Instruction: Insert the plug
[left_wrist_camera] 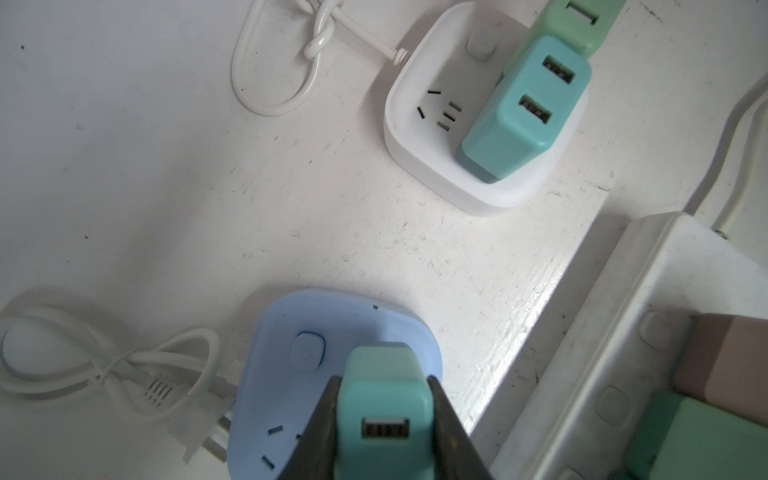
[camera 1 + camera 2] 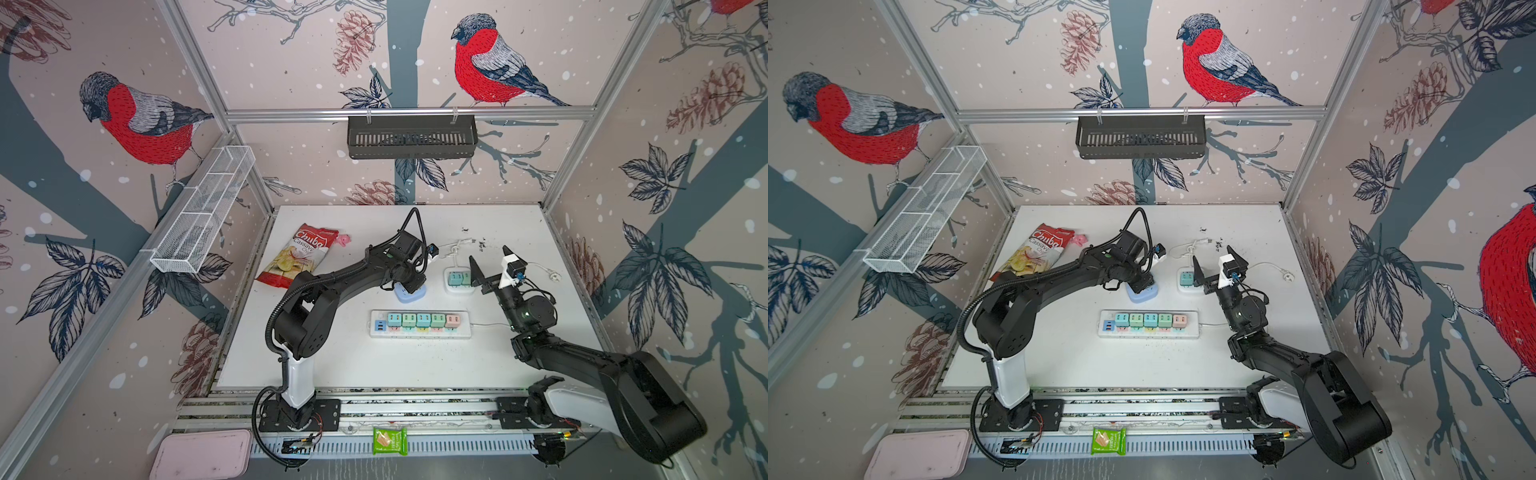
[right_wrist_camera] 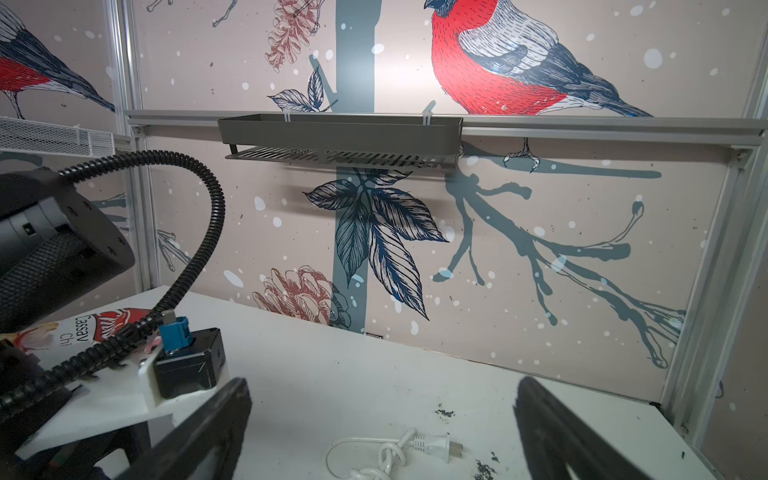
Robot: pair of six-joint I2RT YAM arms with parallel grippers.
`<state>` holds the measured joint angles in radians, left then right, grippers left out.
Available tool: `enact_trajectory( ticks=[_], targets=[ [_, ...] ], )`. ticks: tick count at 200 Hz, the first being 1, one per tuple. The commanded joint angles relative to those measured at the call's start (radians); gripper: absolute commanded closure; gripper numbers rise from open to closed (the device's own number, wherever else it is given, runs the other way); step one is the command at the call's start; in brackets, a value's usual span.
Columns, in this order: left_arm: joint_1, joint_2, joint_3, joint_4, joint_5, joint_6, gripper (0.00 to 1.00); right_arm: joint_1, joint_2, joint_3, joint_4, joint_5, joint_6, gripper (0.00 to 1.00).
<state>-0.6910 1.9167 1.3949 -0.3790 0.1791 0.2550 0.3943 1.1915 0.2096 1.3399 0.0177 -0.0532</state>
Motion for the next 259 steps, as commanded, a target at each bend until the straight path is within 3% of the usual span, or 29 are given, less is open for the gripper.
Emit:
enact_trajectory(
  ticks=[1, 259],
  targets=[
    [-0.001, 0.009, 0.011, -0.016, -0.019, 0.029, 1.00, 0.001, -0.003, 0.000, 0.021, -0.004, -0.002, 0.00],
    [0.043, 0.058, -0.057, -0.021, 0.062, 0.012, 1.00, 0.001, 0.017, 0.005, 0.028, -0.022, 0.003, 0.00]
  ],
)
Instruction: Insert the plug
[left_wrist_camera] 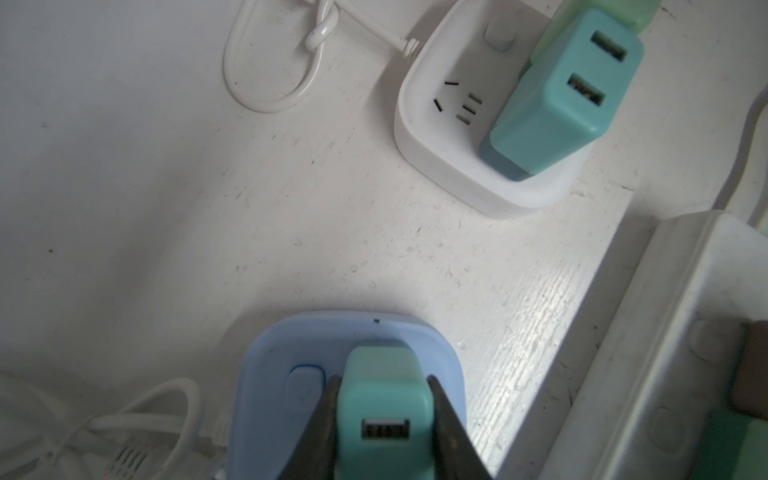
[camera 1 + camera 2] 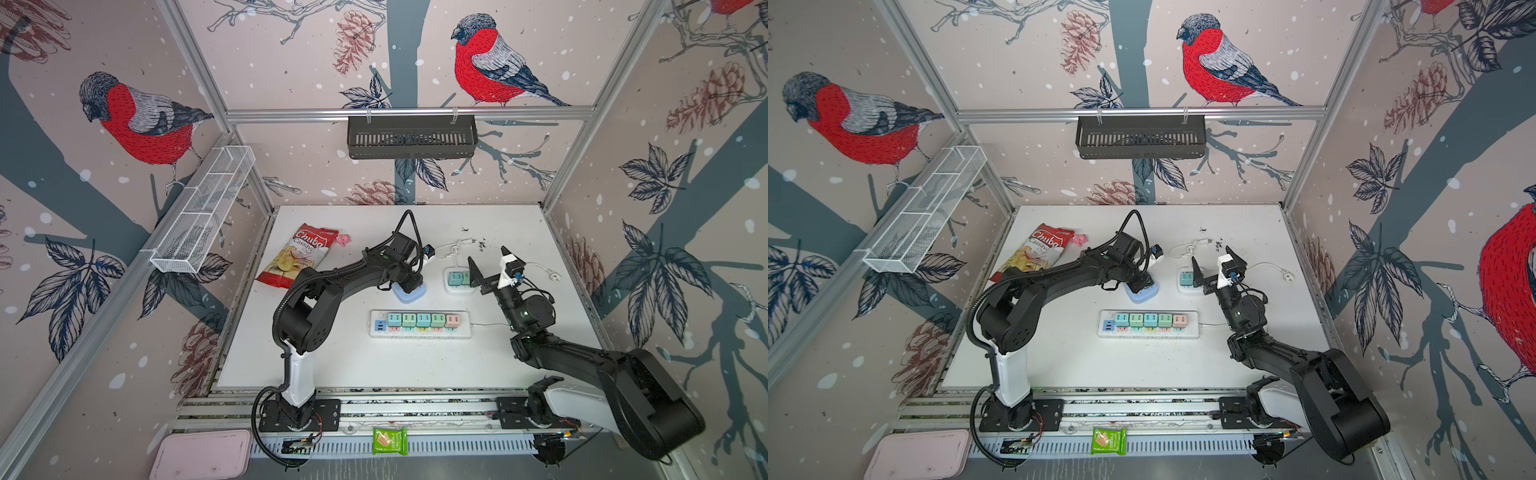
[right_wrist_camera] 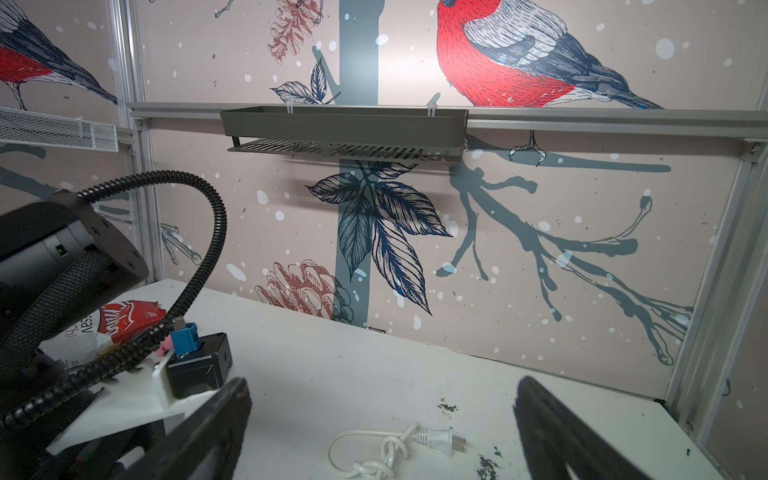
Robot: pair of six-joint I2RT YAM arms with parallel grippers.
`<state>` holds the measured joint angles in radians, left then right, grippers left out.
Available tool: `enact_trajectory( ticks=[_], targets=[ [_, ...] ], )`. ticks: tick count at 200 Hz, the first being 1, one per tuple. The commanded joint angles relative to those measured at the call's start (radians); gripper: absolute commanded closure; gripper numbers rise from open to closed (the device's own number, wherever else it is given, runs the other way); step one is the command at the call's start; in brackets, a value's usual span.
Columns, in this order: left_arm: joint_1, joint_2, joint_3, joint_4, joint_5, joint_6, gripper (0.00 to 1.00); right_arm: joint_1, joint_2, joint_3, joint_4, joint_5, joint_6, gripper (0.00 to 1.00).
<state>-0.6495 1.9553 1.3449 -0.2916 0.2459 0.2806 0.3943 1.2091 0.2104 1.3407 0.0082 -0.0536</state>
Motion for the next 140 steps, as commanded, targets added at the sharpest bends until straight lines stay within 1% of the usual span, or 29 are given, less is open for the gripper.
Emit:
enact_trajectory(
  ticks=[1, 31, 35, 40, 47, 58, 78, 82, 84, 88, 96, 99, 121, 140],
  targets=[
    [0.001, 0.019, -0.007, -0.108, -0.005, -0.014, 1.00, 0.001, -0.001, 0.004, 0.026, -0.013, 0.003, 0.00],
    [0.002, -0.007, -0.003, -0.114, -0.009, -0.022, 1.00, 0.000, -0.016, 0.000, 0.022, -0.013, 0.006, 0.00],
    [0.001, -0.013, -0.002, -0.112, -0.012, -0.026, 0.91, 0.000, -0.017, -0.001, 0.021, -0.012, 0.006, 0.00],
    [0.001, -0.022, -0.005, -0.107, -0.015, -0.031, 0.77, 0.001, -0.019, -0.003, 0.023, -0.013, 0.009, 0.00],
    [0.001, -0.036, -0.006, -0.101, -0.017, -0.036, 0.64, 0.001, -0.023, -0.003, 0.024, -0.014, 0.012, 0.01],
    [0.001, -0.060, -0.005, -0.098, -0.018, -0.042, 0.50, 0.001, -0.032, -0.006, 0.022, -0.017, 0.015, 0.00],
    [-0.001, -0.113, 0.002, -0.093, -0.017, -0.056, 0.36, 0.001, -0.055, -0.011, 0.018, -0.022, 0.021, 0.00],
    [-0.001, -0.127, 0.003, -0.092, -0.015, -0.059, 0.31, 0.001, -0.062, -0.012, 0.013, -0.022, 0.023, 0.00],
    [-0.002, -0.135, 0.003, -0.091, -0.013, -0.059, 0.28, 0.000, -0.066, -0.012, 0.011, -0.022, 0.023, 0.00],
    [-0.001, -0.151, 0.004, -0.088, -0.011, -0.062, 0.18, 0.000, -0.074, -0.014, 0.005, -0.021, 0.025, 0.00],
    [-0.004, -0.187, 0.004, -0.076, -0.008, -0.067, 0.03, 0.000, -0.093, -0.016, -0.007, -0.019, 0.030, 0.00],
    [-0.005, -0.207, 0.004, -0.074, -0.007, -0.069, 0.01, 0.000, -0.103, -0.018, -0.010, -0.020, 0.033, 0.00],
    [-0.012, -0.326, -0.003, -0.042, -0.017, -0.092, 0.01, -0.001, -0.180, -0.024, -0.068, -0.020, 0.055, 0.00],
    [-0.012, -0.468, -0.080, 0.056, -0.068, -0.142, 0.01, 0.000, -0.263, -0.007, -0.192, -0.001, 0.104, 0.00]
  ],
)
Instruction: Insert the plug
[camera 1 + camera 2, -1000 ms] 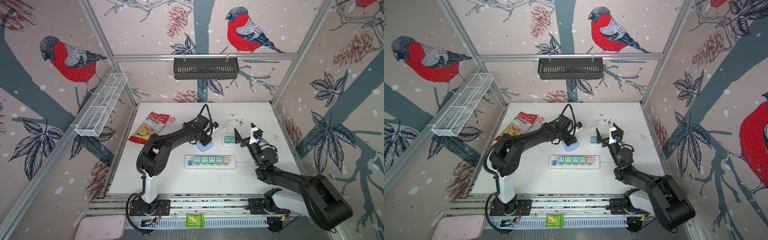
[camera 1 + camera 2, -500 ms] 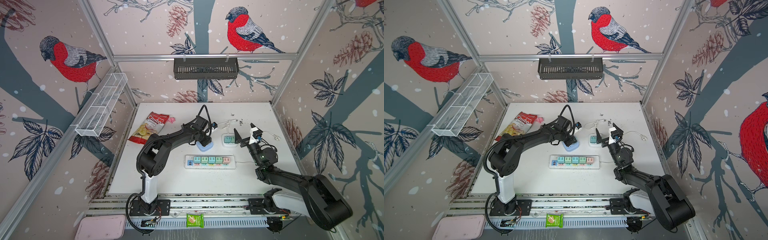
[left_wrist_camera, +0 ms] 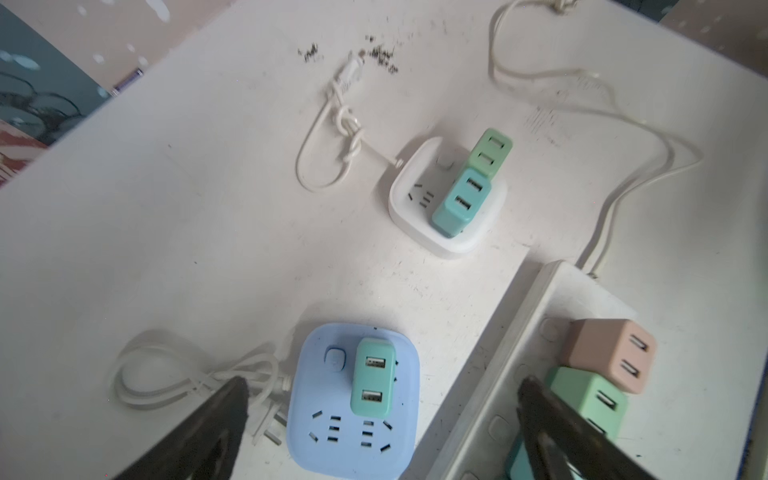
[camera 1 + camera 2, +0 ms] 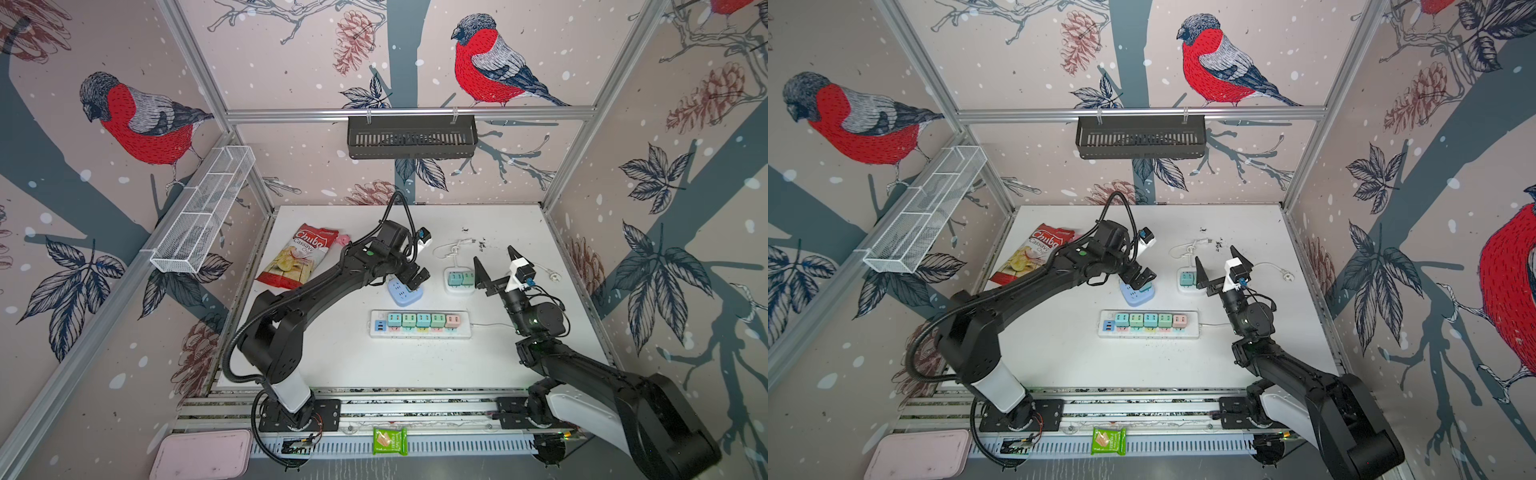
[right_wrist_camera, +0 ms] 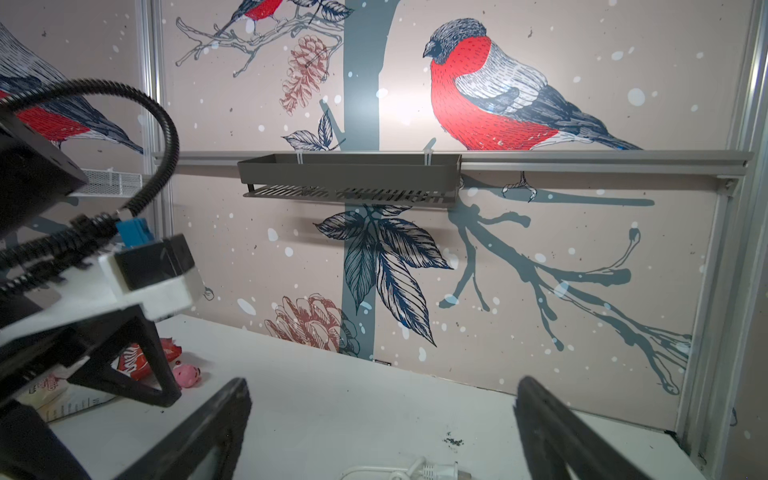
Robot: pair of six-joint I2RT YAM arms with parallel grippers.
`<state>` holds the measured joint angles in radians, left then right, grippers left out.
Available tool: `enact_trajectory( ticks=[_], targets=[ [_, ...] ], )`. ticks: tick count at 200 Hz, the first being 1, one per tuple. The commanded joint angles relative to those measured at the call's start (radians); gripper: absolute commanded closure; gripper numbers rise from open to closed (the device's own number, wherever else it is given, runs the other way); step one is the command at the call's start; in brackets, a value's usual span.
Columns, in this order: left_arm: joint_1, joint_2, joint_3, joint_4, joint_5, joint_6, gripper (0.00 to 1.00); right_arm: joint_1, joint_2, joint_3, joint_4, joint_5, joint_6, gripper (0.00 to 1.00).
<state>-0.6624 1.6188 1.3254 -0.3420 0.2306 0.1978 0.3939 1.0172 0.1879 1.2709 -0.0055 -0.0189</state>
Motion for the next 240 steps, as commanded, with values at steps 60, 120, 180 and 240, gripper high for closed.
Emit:
enact_trajectory(
  ticks=[60, 120, 180, 240],
  targets=[
    [0.135, -0.726, -0.710, 0.772, -0.514, -0.223, 0.03, -0.028, -0.172, 0.232, -0.738, 0.247, 0.390, 0.00],
    [0.361, -0.784, -1.105, 1.137, -0.869, -0.220, 0.03, -0.111, -0.177, 0.205, -0.745, 0.408, 0.362, 0.00],
    [0.537, -0.374, -1.223, 1.552, -0.845, -0.328, 0.03, -0.297, -0.071, 0.077, -0.650, 0.491, 0.228, 0.00],
    [0.532, -0.003, -1.243, 2.048, -0.593, -0.130, 0.03, -0.350, 0.205, -0.143, 0.032, 0.269, 0.095, 0.00]
  ],
)
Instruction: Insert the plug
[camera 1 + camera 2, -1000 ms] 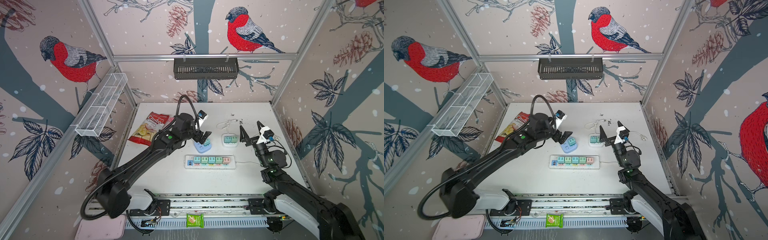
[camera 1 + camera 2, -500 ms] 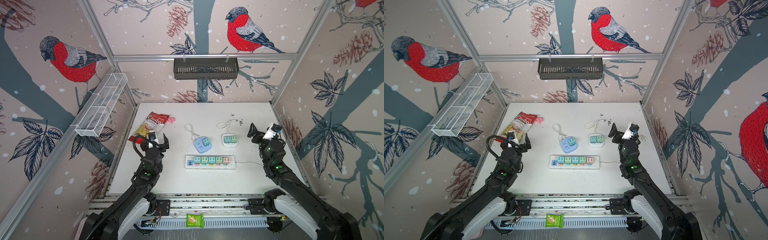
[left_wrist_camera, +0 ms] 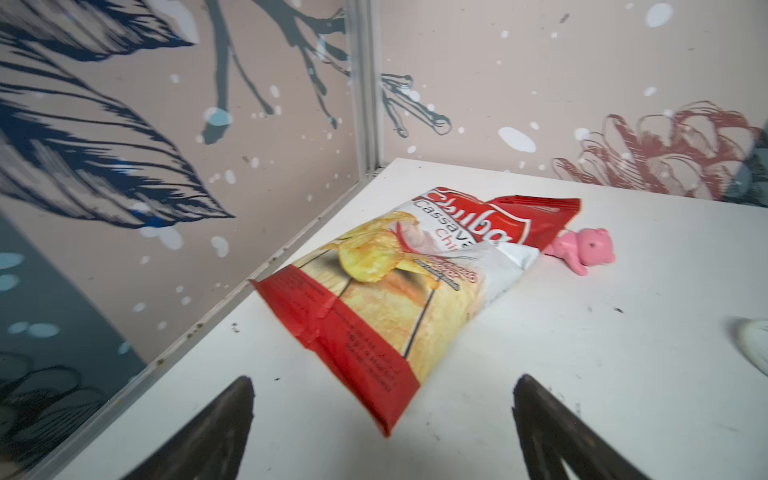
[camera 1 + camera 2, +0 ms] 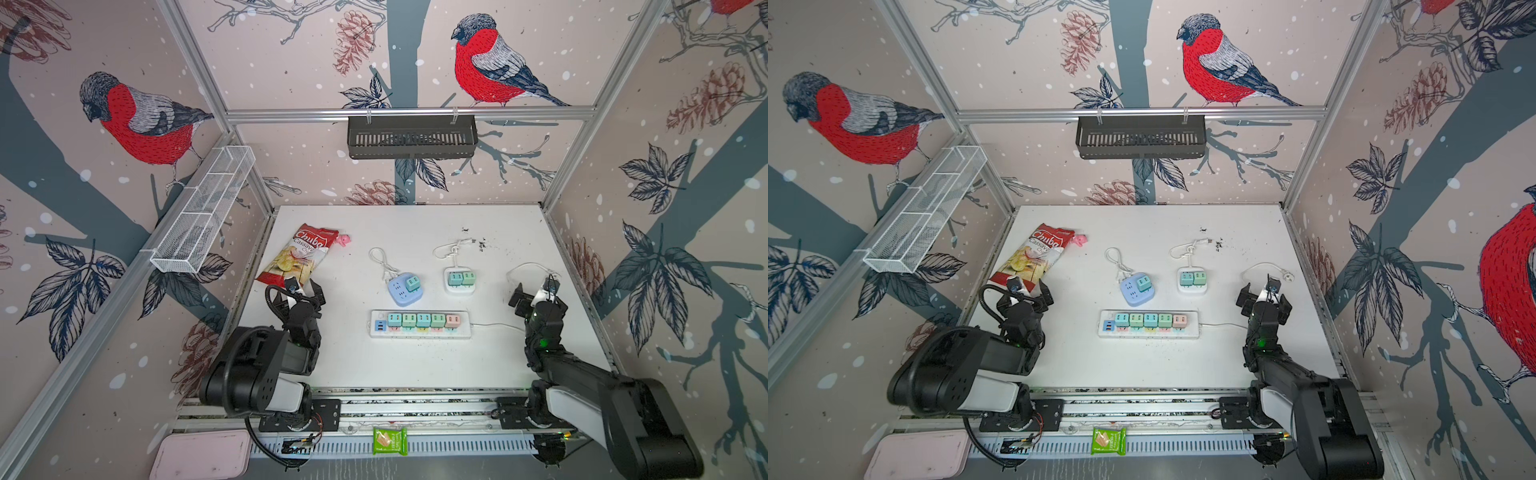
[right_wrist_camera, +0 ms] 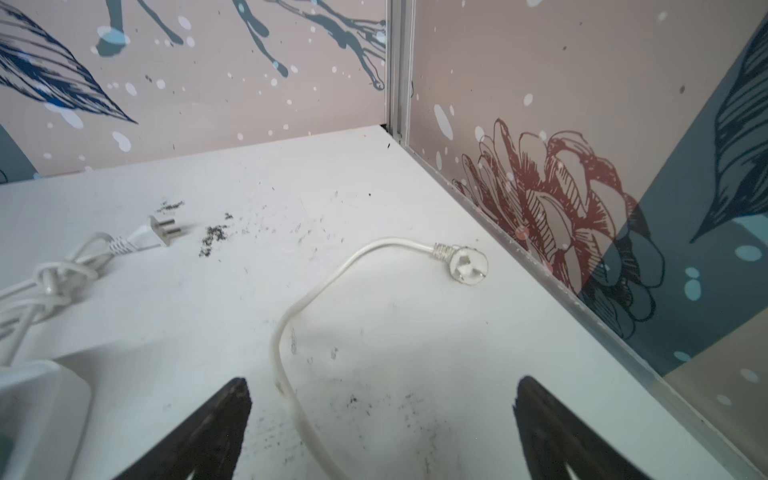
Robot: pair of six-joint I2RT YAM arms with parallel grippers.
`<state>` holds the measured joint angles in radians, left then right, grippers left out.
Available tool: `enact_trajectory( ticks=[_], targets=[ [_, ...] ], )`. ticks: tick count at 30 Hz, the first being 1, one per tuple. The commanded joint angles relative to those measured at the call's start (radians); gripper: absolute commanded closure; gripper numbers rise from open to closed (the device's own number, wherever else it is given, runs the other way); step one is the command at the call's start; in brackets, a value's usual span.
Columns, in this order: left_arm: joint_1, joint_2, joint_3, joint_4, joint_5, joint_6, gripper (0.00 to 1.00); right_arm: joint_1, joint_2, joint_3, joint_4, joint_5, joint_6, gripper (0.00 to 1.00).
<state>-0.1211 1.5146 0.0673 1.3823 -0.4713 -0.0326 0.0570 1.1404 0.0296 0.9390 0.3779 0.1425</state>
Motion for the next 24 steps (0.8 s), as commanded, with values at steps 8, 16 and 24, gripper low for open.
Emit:
enact_trajectory(
  ticks=[8, 16, 24],
  targets=[
    [0.021, 0.067, 0.120, 0.055, 0.081, 0.038, 0.02, -0.060, 0.344, 0.176, 0.295, -0.155, 0.002, 0.00],
    [0.026, 0.054, 0.148, -0.012, 0.068, 0.018, 0.02, 0.030, 0.404, 0.144, 0.455, -0.010, -0.076, 0.00],
    [0.026, 0.055, 0.148, -0.014, 0.068, 0.018, 0.02, 0.018, 0.403, 0.151, 0.438, -0.064, -0.079, 0.00]
  ],
)
